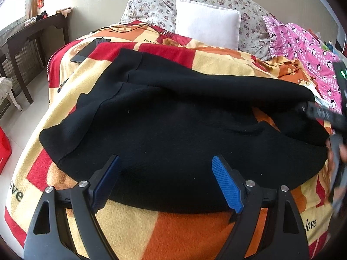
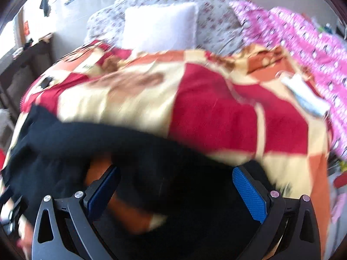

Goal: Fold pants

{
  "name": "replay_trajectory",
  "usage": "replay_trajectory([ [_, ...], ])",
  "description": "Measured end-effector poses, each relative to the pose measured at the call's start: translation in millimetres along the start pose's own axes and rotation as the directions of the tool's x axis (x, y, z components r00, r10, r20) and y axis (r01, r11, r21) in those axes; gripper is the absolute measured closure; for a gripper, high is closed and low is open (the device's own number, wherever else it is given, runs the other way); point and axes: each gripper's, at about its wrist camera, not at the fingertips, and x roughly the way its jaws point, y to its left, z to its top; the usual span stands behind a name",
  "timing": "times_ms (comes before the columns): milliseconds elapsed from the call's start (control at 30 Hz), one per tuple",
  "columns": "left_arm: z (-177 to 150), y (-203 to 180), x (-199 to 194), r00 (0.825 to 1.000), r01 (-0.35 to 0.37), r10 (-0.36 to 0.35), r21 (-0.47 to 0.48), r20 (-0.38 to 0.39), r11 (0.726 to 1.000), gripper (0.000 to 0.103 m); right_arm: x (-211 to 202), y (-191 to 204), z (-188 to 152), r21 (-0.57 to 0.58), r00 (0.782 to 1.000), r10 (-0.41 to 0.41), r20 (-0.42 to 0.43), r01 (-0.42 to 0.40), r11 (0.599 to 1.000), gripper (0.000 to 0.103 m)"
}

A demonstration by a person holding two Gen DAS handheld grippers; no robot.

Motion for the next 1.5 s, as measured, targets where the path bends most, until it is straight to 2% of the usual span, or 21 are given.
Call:
replay_trajectory([
  [100,0,1,3,1.0,-0.005,0.005,-0.001,-0.009,1.0,0.017,18,3,20,-0.028,0.998,0.022,-0.052,-0.024,0.999,0.001],
  [233,1,7,-2,1.0,-0.002,0.002,-0.006,-0.006,1.0,0.017,10,1,15,-0.036,0.998,0.054,-0.043,-0.056,0.998,0.001],
  [333,0,18,-8,1.0,0.004,-0.004,-0.026,-0.013,1.0,0.017,-6,-8,0,-0.004,0.996,0.084,-0.028,-0.084,0.996,0.001],
  [500,-3,51,-22,1.0,0.02,-0.022,-0.116,-0.019,0.993,0.017,-47,-25,-34,0.03,0.991,0.13,0.013,-0.13,0.991,0.001],
  [667,-11,89,-26,0.999,-0.034,0.027,-0.197,-0.04,0.98,0.017,-88,-47,-82,0.072,0.983,0.179,0.03,-0.18,0.981,0.001],
  [733,-14,101,-22,0.997,-0.052,0.038,-0.236,-0.061,0.97,0.017,-96,-58,-99,0.11,0.984,0.178,0.02,-0.179,0.978,0.001],
  [833,-17,114,-14,0.997,-0.02,-0.005,-0.328,-0.075,0.944,0.017,-93,-77,-116,0.173,0.984,0.178,-0.008,-0.174,0.969,0.001],
  [933,-14,117,-12,0.999,-0.006,-0.011,-0.376,-0.043,0.927,0.017,-83,-95,-121,0.277,0.981,0.196,-0.01,-0.185,0.943,0.001],
  [1033,-6,113,-3,0.998,-0.013,-0.013,-0.371,-0.065,0.928,0.017,-76,-108,-118,0.369,0.966,0.258,0.028,-0.25,0.895,0.001],
  [1100,-1,108,-1,0.998,-0.003,-0.022,-0.358,-0.064,0.934,0.018,-66,-113,-115,0.42,0.962,0.27,0.037,-0.26,0.869,0.002],
  [1133,1,104,0,0.997,0.012,-0.036,-0.35,-0.063,0.937,0.018,-61,-114,-113,0.426,0.958,0.282,0.04,-0.272,0.863,0.01],
  [1167,3,100,3,0.997,0.017,-0.043,-0.334,-0.069,0.942,0.02,-53,-114,-112,0.434,0.954,0.296,0.039,-0.283,0.855,0.031],
  [1200,4,97,4,0.997,0.014,-0.039,-0.319,-0.072,0.948,0.024,-48,-114,-110,0.441,0.952,0.303,0.034,-0.287,0.85,0.048],
  [1233,6,91,5,0.998,-0.01,-0.01,-0.282,-0.069,0.959,0.043,-42,-114,-110,0.45,0.951,0.309,0.03,-0.288,0.845,0.08],
  [1267,7,85,6,0.997,-0.051,0.036,-0.237,-0.068,0.97,0.069,-39,-113,-110,0.452,0.954,0.299,0.031,-0.281,0.847,0.089],
  [1300,9,84,7,0.996,-0.079,0.066,-0.211,-0.066,0.974,0.091,-39,-111,-110,0.441,0.957,0.287,0.035,-0.272,0.855,0.09],
  [1333,10,84,7,0.995,-0.087,0.076,-0.2,-0.066,0.976,0.092,-41,-110,-111,0.431,0.958,0.283,0.04,-0.272,0.861,0.094],
  [1367,10,86,5,0.997,-0.055,0.043,-0.215,-0.064,0.975,0.094,-46,-108,-112,0.418,0.959,0.281,0.047,-0.274,0.866,0.097],
  [1400,11,89,3,0.998,-0.039,0.026,-0.224,-0.059,0.974,0.097,-53,-106,-114,0.403,0.958,0.279,0.058,-0.278,0.872,0.097],
  [1500,13,94,-18,1.0,0.012,-0.017,-0.222,-0.022,0.975,0.097,-87,-104,-115,0.347,0.959,0.262,0.104,-0.282,0.894,0.099],
])
